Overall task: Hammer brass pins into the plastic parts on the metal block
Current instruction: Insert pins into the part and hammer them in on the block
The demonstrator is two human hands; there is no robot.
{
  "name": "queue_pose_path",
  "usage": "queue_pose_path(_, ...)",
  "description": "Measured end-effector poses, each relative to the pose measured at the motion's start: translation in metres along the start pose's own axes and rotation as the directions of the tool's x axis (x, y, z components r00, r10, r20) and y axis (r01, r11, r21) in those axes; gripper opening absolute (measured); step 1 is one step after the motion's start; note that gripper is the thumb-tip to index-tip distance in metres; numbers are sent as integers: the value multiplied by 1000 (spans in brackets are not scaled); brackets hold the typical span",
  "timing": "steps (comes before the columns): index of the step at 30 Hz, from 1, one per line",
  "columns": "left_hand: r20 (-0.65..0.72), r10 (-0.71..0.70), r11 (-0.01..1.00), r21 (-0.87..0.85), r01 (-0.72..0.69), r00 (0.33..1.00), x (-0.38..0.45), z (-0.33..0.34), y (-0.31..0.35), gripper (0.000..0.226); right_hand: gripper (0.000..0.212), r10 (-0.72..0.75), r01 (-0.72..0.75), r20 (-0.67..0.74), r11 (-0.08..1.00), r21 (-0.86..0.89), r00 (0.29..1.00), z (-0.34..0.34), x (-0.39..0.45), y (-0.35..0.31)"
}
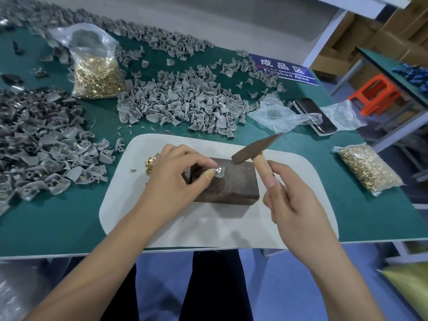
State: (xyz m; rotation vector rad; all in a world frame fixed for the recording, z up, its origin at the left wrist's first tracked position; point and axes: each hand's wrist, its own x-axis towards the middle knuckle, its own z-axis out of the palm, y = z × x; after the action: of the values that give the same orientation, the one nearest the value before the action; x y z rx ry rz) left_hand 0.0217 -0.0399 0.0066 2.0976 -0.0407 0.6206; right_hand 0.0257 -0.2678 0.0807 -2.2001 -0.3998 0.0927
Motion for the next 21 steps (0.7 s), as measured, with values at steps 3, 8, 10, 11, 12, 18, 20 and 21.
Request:
queue_pose_path(3,0,-6,999,36,6,1000,0,-2,-1,17,27,-52,50,-3,973,-226,999,-9,0,-12)
queue_pose_path(8,-23,-23,999,42,24,999,0,-1,1,13,22,26,5,66,906,-423,998,-20,6,-25)
queue_pose_path(10,-27,-16,999,46,18,1000,0,-1,0,12,16,20,-8,29,926,-378,999,-21,8,-27)
queue_pose_path(11,-27,-13,999,48,14,1000,0,-1,0,10,15,6,-6,-2,943,-333,1000,-20,8,-27)
queue_pose_path(12,-26,-10,999,48,11,1000,0,-2,0,9,17,-16,4,-38,955,-298,999,-17,8,-27)
queue_pose_path(18,-46,13,996,92,-8,999,0,-1,3,6,32,-15,10,-14,946,-325,1000,11,4,-19)
queue_pose_path(20,-52,9,993,116,-3,999,0,-1,3,6,36,18,-12,14,936,-351,1000,13,4,-15)
queue_pose_path(21,-53,8,992,124,-1,999,0,-1,4,6,36,7,-4,5,932,-362,1000,12,4,-15)
